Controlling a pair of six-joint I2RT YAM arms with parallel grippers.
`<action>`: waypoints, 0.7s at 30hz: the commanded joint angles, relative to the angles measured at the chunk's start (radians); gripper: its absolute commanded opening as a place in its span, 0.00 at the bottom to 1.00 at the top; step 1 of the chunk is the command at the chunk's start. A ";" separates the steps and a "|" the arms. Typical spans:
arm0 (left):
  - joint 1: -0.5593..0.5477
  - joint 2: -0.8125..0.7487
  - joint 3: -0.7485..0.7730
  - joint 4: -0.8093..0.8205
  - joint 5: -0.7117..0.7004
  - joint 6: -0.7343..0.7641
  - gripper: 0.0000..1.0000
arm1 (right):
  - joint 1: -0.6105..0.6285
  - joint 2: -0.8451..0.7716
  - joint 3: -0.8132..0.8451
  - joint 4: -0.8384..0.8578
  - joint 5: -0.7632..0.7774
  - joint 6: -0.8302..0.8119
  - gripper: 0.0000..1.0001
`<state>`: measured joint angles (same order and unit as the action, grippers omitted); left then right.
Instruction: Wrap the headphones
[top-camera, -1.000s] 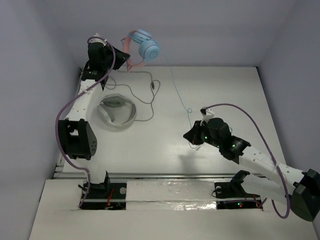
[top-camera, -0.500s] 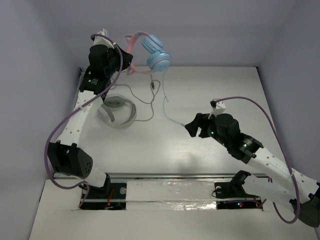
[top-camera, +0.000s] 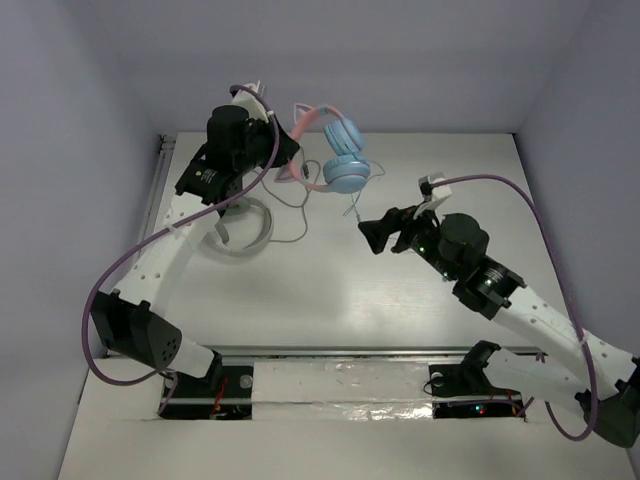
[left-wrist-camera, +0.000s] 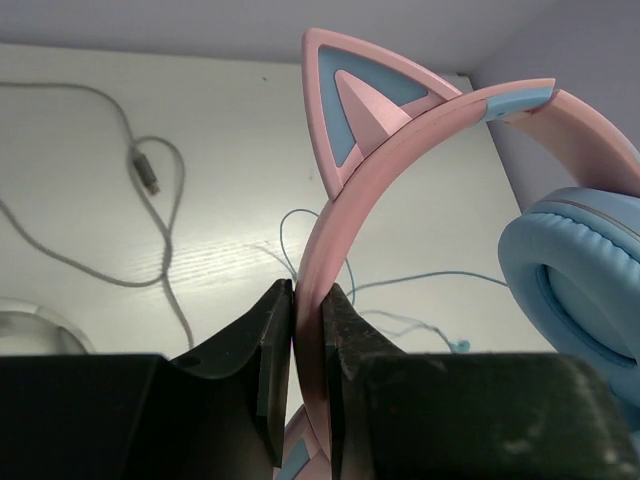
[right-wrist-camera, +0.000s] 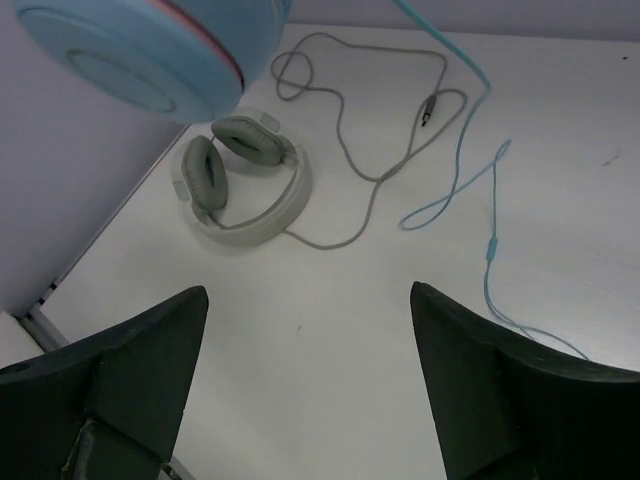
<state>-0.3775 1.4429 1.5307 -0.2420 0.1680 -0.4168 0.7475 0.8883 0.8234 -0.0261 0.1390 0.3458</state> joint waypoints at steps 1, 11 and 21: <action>-0.008 -0.045 0.040 0.060 0.087 -0.013 0.00 | -0.005 0.053 0.025 0.176 -0.021 -0.085 0.89; -0.049 -0.145 0.040 0.024 0.171 -0.016 0.00 | -0.146 0.155 -0.061 0.376 -0.133 -0.070 0.85; -0.058 -0.213 0.072 -0.006 0.269 -0.048 0.00 | -0.146 0.207 -0.070 0.491 -0.220 -0.105 0.75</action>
<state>-0.4370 1.2850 1.5410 -0.3111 0.3752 -0.4183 0.5987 1.1019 0.7506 0.3462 -0.0475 0.2733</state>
